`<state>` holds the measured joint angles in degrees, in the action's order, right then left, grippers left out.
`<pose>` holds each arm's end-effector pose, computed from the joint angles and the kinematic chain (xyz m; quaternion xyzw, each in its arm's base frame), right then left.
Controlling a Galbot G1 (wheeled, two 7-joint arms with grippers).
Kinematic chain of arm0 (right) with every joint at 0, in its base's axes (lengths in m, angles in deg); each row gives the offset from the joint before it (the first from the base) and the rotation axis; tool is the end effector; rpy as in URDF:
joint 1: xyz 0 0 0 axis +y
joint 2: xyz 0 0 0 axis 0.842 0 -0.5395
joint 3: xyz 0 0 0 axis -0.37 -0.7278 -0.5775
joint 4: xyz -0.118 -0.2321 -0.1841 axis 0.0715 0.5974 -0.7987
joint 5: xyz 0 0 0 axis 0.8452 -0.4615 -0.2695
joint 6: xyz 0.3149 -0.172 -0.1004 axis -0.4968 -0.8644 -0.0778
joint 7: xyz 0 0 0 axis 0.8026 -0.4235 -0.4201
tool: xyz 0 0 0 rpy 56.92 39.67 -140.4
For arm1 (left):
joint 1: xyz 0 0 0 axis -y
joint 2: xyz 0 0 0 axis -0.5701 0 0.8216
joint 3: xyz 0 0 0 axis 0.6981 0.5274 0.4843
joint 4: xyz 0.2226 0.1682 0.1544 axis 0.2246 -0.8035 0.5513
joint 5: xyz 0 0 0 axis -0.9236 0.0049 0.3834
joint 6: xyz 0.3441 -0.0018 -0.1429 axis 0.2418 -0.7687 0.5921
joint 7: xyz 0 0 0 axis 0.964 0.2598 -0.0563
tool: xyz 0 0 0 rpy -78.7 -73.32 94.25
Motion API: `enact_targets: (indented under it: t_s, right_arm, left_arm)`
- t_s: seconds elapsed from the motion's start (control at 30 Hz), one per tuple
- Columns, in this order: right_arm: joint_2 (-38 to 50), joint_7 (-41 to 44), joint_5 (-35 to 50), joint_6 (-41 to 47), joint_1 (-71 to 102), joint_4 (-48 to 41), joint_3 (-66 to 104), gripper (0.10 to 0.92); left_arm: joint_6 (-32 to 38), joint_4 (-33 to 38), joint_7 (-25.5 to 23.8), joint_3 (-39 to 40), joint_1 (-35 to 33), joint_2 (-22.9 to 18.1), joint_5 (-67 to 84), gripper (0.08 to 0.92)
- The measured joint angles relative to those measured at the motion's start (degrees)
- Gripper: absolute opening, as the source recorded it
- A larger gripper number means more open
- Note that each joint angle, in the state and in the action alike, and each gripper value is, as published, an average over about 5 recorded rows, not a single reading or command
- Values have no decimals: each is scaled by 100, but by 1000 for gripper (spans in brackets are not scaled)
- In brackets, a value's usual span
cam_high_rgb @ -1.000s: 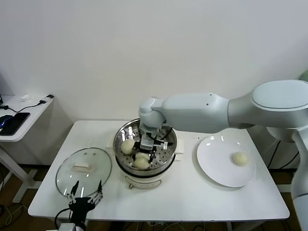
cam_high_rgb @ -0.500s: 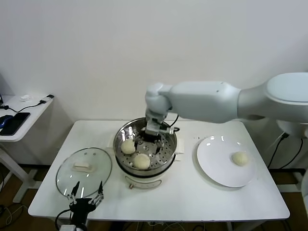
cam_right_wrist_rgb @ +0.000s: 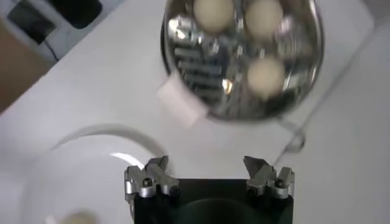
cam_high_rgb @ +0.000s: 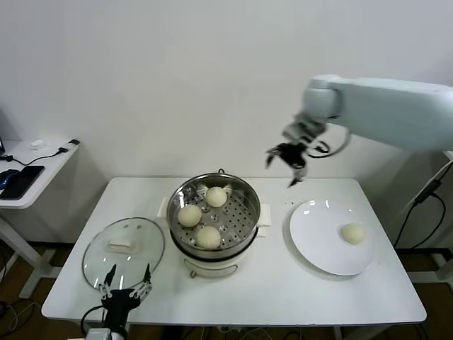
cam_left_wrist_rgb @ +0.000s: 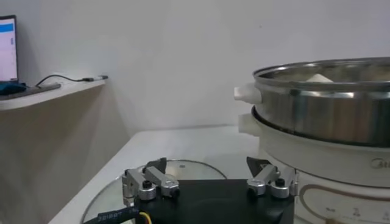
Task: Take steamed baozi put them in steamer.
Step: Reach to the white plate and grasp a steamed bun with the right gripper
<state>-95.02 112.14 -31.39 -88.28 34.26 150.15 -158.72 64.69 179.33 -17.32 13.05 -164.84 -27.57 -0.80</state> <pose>0.5624 -0.0616 -0.0021 0.5884 -0.4459 0.6153 0.2764 0.1573 0.0457 -0.3282 0.0487 -0.9904 -0.0410 0.1226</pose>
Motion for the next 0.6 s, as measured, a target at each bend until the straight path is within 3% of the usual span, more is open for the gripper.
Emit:
enact_targets:
  t_s: [0.27,0.6]
  right_arm:
    - [981,-17,-480,444,883,-347,332,822]
    - [1335,-92,-1369,682,2538,-1083,1613,823]
  left_arm:
    - [5,-36,-5,-31,-41,-64,-17,823]
    - [26,-41,-5,-68,-113,-118,-60,823]
